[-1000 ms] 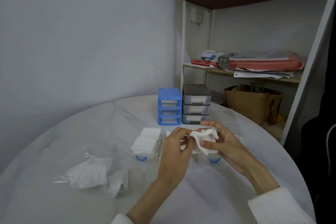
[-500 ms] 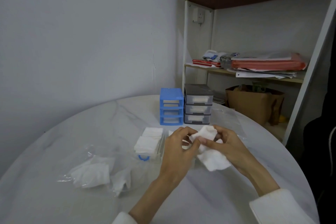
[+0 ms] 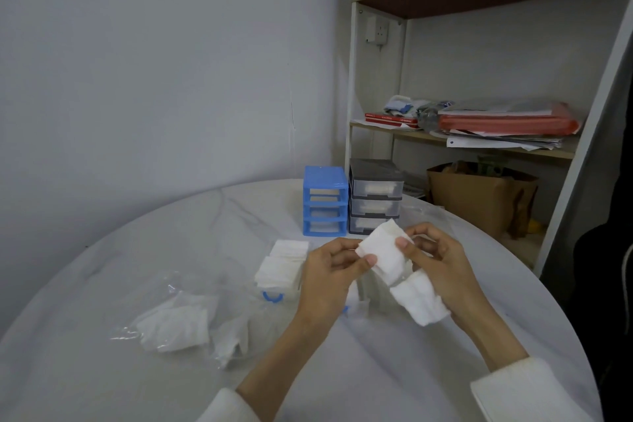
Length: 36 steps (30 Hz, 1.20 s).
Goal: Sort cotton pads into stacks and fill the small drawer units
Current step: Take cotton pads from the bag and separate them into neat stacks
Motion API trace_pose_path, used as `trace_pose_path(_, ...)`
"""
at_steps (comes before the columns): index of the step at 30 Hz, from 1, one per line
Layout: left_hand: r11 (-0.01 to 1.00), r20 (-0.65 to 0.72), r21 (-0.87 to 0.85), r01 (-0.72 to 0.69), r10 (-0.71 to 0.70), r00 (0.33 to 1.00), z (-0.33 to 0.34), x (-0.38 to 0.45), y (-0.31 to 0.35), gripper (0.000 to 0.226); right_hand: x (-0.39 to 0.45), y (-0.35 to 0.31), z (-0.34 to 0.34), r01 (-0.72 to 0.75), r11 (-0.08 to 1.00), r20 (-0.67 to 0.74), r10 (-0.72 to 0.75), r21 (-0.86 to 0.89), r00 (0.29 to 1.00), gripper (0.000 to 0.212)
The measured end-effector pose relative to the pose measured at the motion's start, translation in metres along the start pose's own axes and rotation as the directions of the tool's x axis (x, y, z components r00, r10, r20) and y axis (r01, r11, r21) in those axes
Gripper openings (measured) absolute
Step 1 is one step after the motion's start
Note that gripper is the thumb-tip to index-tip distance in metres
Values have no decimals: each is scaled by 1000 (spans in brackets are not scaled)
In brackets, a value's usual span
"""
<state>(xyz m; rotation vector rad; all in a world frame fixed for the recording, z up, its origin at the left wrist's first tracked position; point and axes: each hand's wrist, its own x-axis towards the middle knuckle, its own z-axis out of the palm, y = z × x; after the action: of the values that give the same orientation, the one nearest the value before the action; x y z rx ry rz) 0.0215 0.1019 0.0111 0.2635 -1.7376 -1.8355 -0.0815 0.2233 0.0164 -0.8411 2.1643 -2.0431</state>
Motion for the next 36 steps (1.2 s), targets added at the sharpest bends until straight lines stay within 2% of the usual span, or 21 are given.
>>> trace_pose_path(5,994,21,-78,72,-71,997,0,-1,0,15,-2,-2,1,-9,1000,13,9,29,1000,10)
trace_pose_path(8,987,-25,-136,84,-88,996,-1,0,1,8,-4,-4,1,3,995,-16,-1,98,1000,11)
trace_pose_path(11,975,-84,-203,95,-114,990,-3,1,2,12,-5,-10,-2,5,973,-50,7,231,999,4)
trace_pose_path(14,970,-138,-220,106,-138,981,-5,3,1,14,-7,-13,-5,-10,955,-10,13,296,1000,5)
trace_pose_path(16,974,-151,-199,109,-141,978,-5,4,1,16,-8,-13,-4,-28,970,65,12,242,998,7)
trace_pose_path(20,989,-83,-103,110,-119,989,-3,2,0,10,-10,-10,4,5,994,176,-23,105,984,5)
trace_pose_path(22,991,-36,-77,107,-110,993,-2,1,1,11,-10,-8,7,33,998,158,-41,53,987,6)
trace_pose_path(27,995,-2,-54,84,-84,996,1,-2,4,11,-8,-5,6,59,997,69,-62,48,996,7)
trace_pose_path(36,999,20,-21,39,-39,999,6,-8,5,23,-7,0,10,96,995,84,-96,9,992,7)
